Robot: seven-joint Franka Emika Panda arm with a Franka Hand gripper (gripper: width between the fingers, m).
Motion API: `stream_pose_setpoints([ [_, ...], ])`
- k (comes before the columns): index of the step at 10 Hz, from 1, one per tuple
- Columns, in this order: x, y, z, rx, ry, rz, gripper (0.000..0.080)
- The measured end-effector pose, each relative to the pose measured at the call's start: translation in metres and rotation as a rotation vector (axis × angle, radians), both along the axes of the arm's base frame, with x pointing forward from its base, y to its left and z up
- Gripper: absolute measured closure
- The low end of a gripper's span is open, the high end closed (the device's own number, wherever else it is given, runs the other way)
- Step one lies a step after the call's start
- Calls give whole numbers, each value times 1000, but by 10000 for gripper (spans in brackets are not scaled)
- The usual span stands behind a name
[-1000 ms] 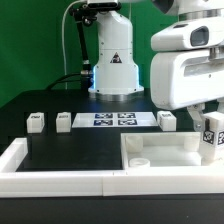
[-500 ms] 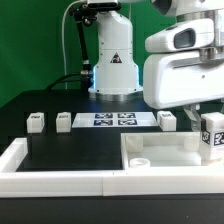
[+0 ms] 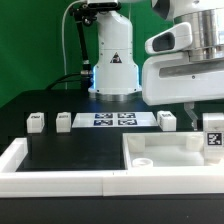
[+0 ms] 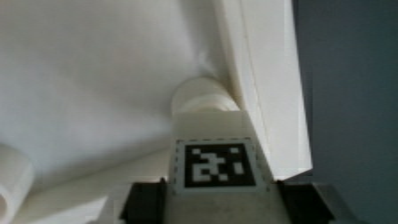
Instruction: Assemble square table
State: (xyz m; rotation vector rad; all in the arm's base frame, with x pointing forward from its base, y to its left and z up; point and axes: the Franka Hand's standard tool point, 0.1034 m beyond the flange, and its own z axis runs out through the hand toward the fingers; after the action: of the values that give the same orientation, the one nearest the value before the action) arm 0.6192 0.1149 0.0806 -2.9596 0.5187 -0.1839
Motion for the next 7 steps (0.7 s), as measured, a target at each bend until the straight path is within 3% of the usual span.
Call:
stream_pose_setpoints([
  [5,-2,5,-1,49,53,-474,508],
  [7,-2,4,0,37,52,-397,258],
])
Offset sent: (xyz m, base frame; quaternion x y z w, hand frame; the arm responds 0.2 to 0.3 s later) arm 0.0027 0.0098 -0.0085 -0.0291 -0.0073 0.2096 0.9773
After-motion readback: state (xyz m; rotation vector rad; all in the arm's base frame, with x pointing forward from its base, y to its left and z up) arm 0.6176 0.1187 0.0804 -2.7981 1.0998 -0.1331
